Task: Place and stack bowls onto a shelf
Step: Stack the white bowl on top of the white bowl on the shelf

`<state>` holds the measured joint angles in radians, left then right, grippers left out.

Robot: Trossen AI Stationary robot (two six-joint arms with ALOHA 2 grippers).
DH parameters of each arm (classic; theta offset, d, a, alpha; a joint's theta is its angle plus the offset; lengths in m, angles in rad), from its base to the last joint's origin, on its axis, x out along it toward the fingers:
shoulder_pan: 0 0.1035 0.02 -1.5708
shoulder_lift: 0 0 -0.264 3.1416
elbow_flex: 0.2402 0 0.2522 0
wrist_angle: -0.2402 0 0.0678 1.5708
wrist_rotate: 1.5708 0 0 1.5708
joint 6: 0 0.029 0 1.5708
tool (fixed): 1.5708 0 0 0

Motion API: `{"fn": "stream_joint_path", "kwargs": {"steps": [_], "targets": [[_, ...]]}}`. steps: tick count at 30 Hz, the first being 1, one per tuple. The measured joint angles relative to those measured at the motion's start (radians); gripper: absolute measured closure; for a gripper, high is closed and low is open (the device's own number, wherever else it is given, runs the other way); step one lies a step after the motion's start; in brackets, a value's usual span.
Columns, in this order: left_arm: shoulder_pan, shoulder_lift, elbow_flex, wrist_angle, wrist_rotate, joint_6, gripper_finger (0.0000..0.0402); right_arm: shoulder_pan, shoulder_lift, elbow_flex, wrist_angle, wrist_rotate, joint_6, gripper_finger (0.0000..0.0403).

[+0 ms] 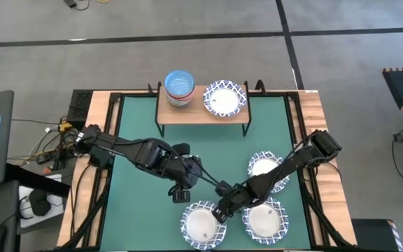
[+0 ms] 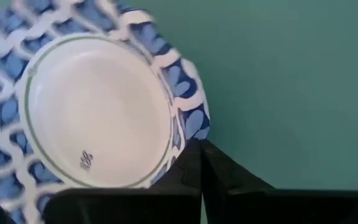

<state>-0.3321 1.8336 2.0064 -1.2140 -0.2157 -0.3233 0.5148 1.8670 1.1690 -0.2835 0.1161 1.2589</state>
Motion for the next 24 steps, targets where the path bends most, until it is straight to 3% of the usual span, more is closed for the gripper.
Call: {"fn": "stream_joint_path", "kwargs": {"steps": [7, 18, 21, 24], "targets": [[0.002, 0.0, 0.0, -0.003, 0.0, -0.013, 0.0264, 0.001, -0.025, 0.0, -0.059, 0.039, 0.043, 0.0359], [0.002, 0.0, 0.0, -0.002, 0.0, -0.027, 0.0264, 0.022, 0.004, -0.019, 0.073, -0.001, 0.045, 0.0161], [0.002, 0.0, 0.0, -0.001, -0.026, -0.008, 0.0264, 0.018, 0.042, -0.032, 0.165, -0.01, 0.054, 0.0148], [0.006, 0.004, 0.0, -0.004, -0.032, -0.006, 0.0264, 0.014, 0.069, -0.038, 0.151, -0.035, 0.053, 0.0169]]}}
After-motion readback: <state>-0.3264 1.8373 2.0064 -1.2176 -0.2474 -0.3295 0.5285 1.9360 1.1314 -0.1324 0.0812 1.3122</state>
